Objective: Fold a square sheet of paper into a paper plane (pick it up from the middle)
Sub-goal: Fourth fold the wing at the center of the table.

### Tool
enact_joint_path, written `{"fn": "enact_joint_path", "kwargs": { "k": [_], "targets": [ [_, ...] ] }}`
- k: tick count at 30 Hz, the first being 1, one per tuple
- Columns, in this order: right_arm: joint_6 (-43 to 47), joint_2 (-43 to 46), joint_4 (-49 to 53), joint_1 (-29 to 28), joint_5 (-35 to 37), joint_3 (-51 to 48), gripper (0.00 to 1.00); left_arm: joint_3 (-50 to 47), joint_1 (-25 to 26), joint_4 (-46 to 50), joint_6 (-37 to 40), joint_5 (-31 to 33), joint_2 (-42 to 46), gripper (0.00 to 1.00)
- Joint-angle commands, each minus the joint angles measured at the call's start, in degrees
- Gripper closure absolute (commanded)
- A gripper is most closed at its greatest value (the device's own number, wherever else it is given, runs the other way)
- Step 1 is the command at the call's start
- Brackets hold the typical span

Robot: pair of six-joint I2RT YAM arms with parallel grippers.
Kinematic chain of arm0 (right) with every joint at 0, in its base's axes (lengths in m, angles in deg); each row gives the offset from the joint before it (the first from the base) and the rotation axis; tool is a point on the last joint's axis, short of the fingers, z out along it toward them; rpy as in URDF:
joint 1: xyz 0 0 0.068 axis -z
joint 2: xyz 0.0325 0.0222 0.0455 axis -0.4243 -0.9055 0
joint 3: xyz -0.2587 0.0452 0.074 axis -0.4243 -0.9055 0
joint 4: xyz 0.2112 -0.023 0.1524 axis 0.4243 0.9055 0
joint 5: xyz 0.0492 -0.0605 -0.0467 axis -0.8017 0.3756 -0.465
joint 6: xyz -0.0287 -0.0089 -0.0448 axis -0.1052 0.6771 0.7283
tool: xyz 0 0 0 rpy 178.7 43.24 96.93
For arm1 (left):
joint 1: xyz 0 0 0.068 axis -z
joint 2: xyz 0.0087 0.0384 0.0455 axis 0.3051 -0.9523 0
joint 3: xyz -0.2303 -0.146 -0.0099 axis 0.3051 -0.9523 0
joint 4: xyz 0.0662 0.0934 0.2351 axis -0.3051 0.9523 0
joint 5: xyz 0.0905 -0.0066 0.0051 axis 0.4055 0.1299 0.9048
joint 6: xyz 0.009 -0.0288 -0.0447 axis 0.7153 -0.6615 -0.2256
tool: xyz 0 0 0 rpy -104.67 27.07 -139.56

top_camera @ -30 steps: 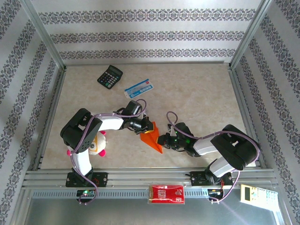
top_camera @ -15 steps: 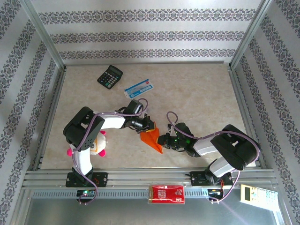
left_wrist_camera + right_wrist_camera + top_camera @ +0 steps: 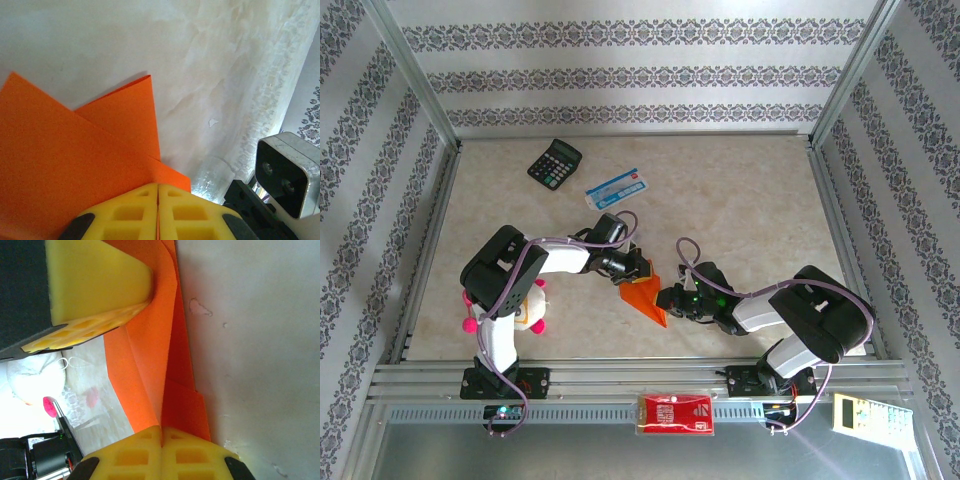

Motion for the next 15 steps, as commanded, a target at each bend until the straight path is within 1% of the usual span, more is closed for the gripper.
{"fn": "enact_joint_path", "kwargs": {
  "k": [1,5,11,15],
  "targets": [
    [0.26,-1.42,2.29,0.83,3.60,-1.38,0.98,0.95,0.70,0.23,1.78,-0.09,-1.00,0.90],
    [0.31,-1.32,2.39,0.99,3.51,-1.28,0.98,0.27,0.45,1.27,2.17,1.22,-0.69,0.90],
    [0.30,-2.26,2.21,1.04,3.32,-1.12,0.98,-1.30,-0.35,0.55,1.78,1.34,0.77,0.90],
    [0.27,-2.68,2.17,1.03,3.27,-1.08,0.98,-1.83,-0.45,0.31,1.56,1.01,1.55,0.88]
  ]
}}
